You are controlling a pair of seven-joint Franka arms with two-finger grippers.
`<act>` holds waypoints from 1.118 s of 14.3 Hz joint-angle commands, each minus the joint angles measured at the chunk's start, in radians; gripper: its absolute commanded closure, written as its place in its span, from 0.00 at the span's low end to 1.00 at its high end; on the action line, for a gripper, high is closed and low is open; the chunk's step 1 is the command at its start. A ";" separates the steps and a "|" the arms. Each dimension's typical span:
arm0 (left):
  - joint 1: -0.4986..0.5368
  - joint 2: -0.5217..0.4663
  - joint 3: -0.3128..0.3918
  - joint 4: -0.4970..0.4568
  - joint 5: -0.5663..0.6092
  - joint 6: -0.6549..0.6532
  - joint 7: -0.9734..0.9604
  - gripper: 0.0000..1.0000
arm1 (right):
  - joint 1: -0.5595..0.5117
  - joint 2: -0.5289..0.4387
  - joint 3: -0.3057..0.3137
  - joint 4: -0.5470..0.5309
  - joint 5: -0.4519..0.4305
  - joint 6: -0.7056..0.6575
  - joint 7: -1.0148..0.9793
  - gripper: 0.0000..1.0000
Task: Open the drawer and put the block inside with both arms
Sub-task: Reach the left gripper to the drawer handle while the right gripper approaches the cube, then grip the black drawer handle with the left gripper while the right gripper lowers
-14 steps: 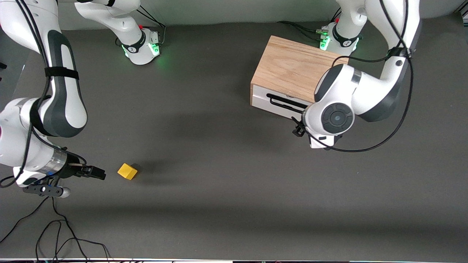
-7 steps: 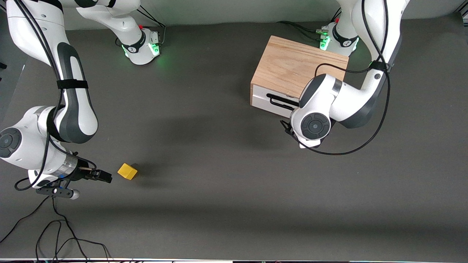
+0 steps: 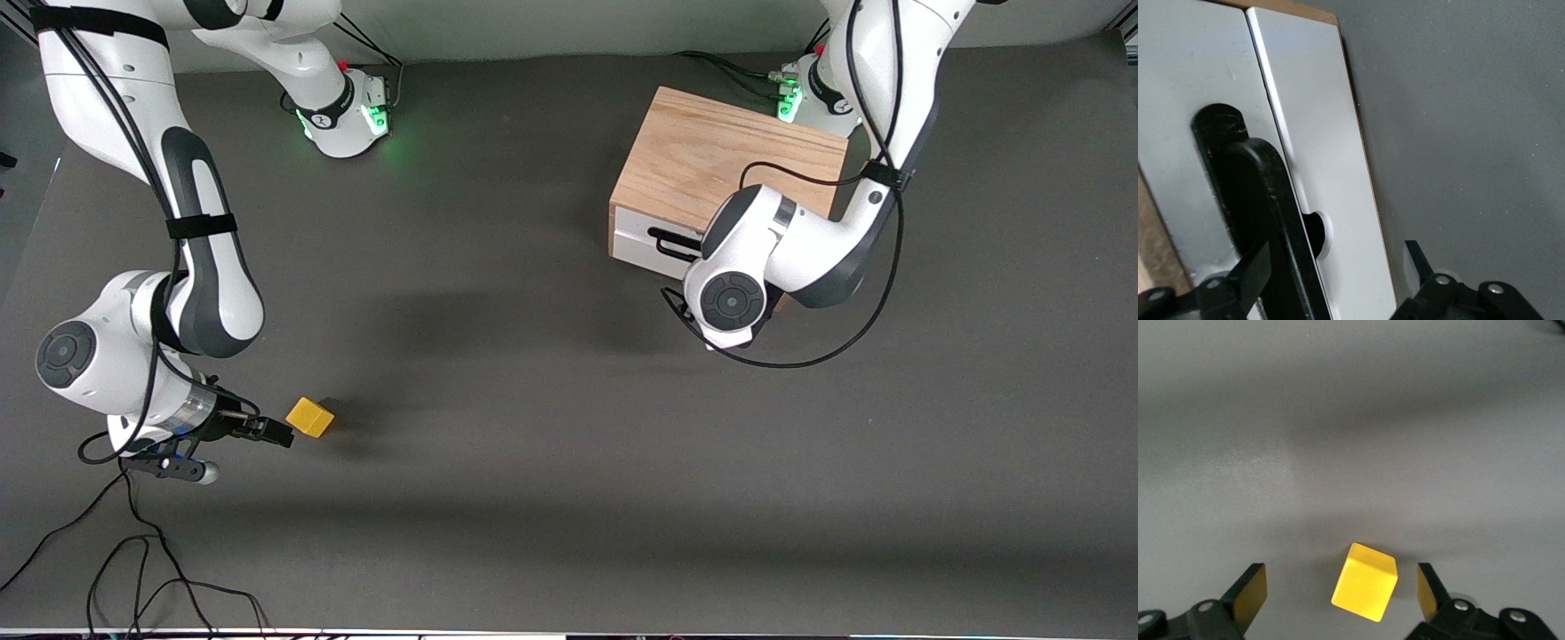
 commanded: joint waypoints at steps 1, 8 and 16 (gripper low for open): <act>-0.012 -0.015 0.010 -0.021 -0.009 0.010 -0.022 0.24 | 0.009 0.014 -0.003 -0.002 0.038 0.024 0.017 0.00; -0.028 0.006 0.010 -0.019 0.015 0.041 -0.008 1.00 | 0.010 0.051 -0.003 -0.024 0.073 0.030 0.067 0.00; -0.020 0.028 0.010 0.072 0.037 0.056 0.007 1.00 | 0.018 0.083 -0.003 -0.048 0.075 0.053 0.130 0.00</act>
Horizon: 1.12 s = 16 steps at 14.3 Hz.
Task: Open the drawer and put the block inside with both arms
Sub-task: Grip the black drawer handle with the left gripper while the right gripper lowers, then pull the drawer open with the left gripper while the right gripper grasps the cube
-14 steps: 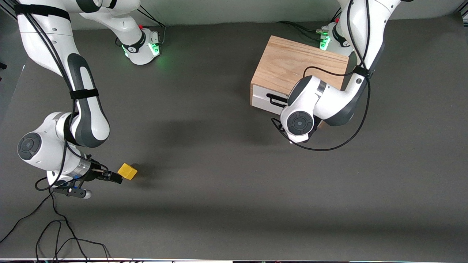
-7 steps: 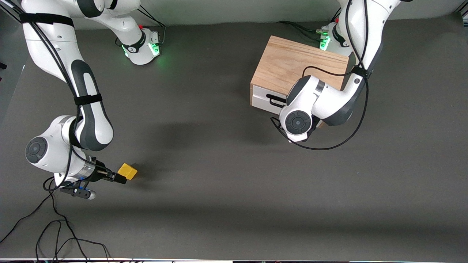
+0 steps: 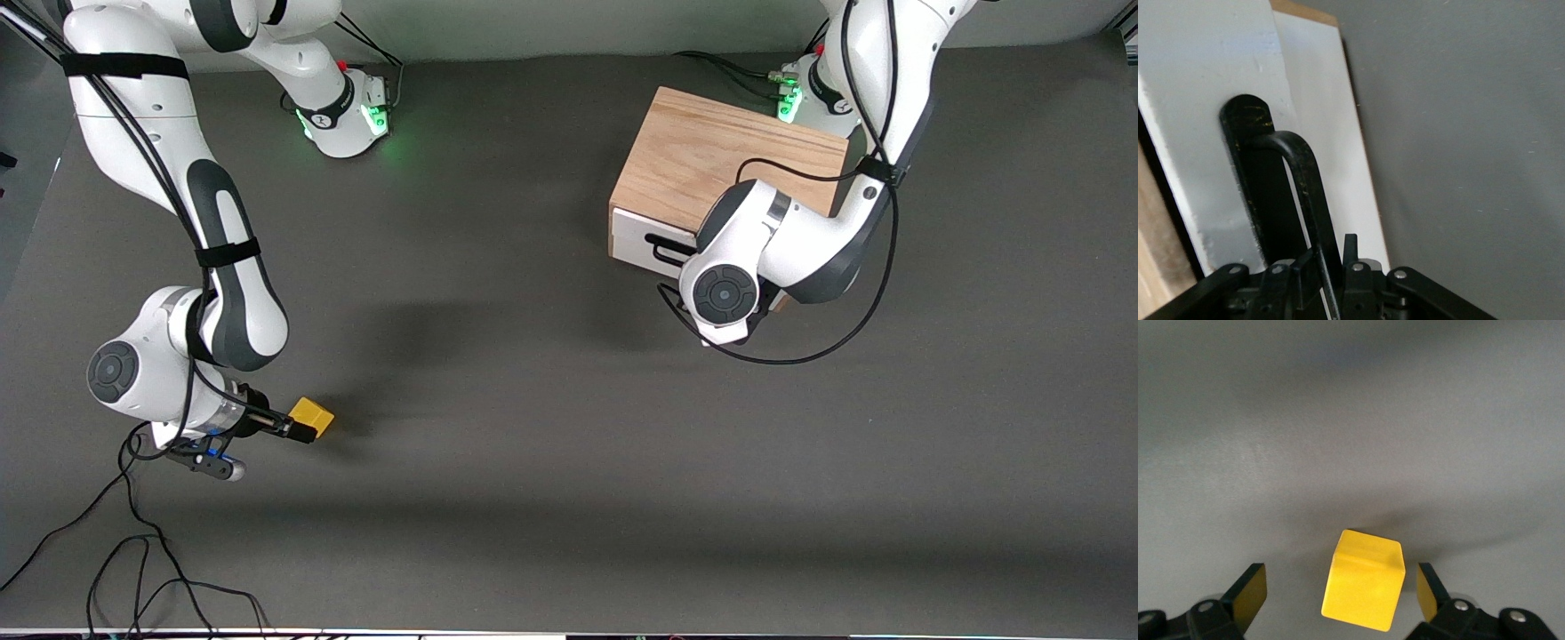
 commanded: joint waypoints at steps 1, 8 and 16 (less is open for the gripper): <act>-0.009 0.051 0.008 0.097 0.024 0.045 0.017 1.00 | 0.017 0.015 -0.003 -0.015 0.022 0.036 0.041 0.00; -0.006 0.133 0.011 0.246 0.062 0.028 0.024 1.00 | 0.026 0.051 -0.003 -0.017 0.044 0.059 0.052 0.00; -0.013 0.130 0.013 0.335 0.160 0.039 0.048 1.00 | 0.075 0.022 -0.014 -0.055 0.041 0.050 0.102 0.00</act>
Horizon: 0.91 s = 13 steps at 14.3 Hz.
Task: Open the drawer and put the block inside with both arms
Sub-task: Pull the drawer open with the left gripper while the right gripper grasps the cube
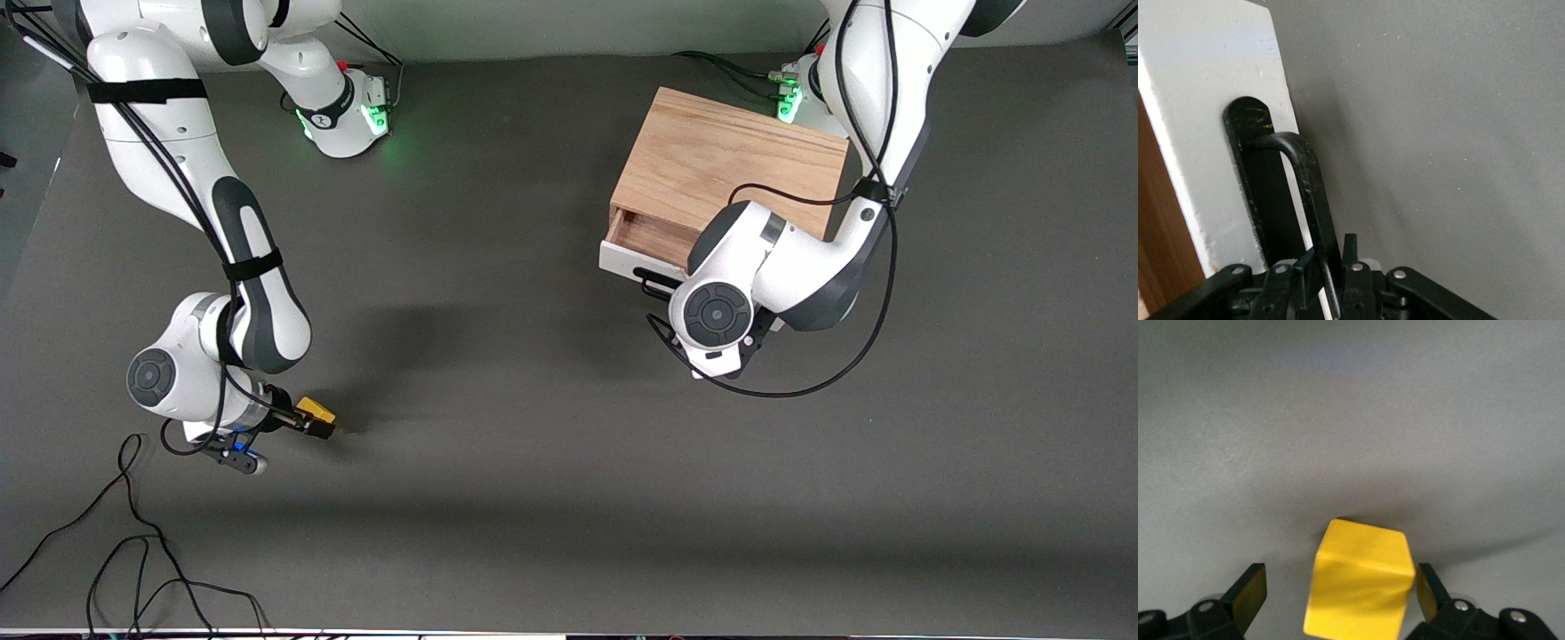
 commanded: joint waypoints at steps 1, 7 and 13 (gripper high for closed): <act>-0.005 0.021 0.019 0.125 0.085 0.055 0.062 1.00 | 0.044 -0.026 -0.015 -0.025 0.021 0.017 0.039 0.00; -0.009 0.035 0.020 0.129 0.097 0.050 0.102 1.00 | 0.036 -0.006 -0.015 -0.025 0.021 0.032 0.034 0.00; -0.006 0.027 0.019 0.160 0.129 0.106 0.101 1.00 | 0.030 -0.006 -0.015 -0.023 0.006 0.032 0.024 0.20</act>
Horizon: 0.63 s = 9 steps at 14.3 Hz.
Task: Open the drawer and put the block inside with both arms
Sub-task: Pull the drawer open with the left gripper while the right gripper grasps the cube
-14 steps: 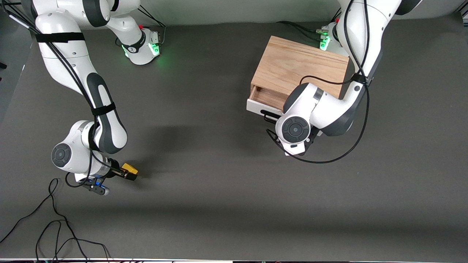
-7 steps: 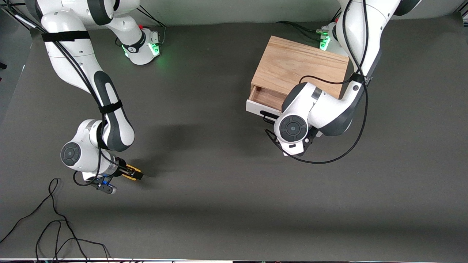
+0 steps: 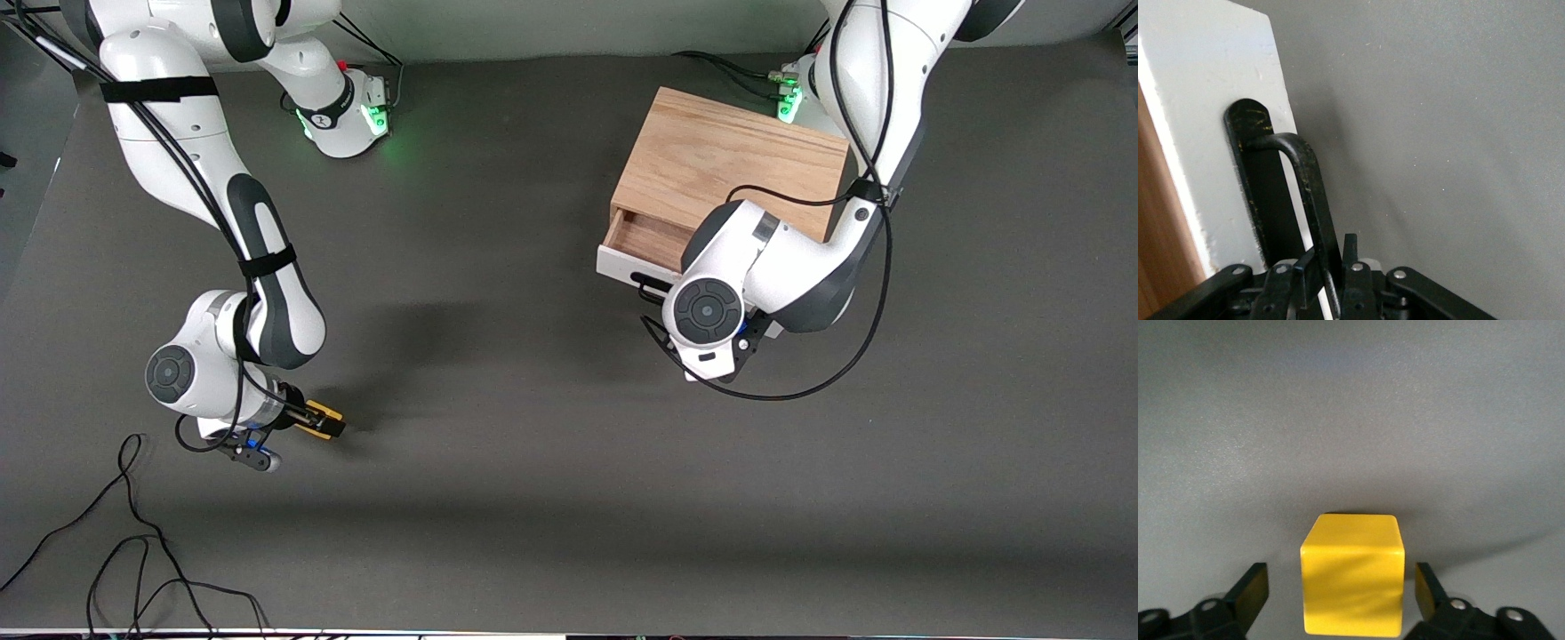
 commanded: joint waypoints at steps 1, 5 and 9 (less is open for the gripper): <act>0.000 0.012 0.028 0.127 0.093 0.101 0.100 0.53 | 0.002 -0.006 -0.005 -0.007 0.006 0.014 -0.007 0.24; 0.000 0.012 0.028 0.127 0.102 0.101 0.106 0.01 | 0.002 -0.007 -0.005 -0.005 0.006 0.014 -0.010 0.32; 0.004 0.009 0.028 0.128 0.104 0.083 0.111 0.01 | 0.001 -0.013 -0.007 -0.004 0.006 0.009 -0.030 0.52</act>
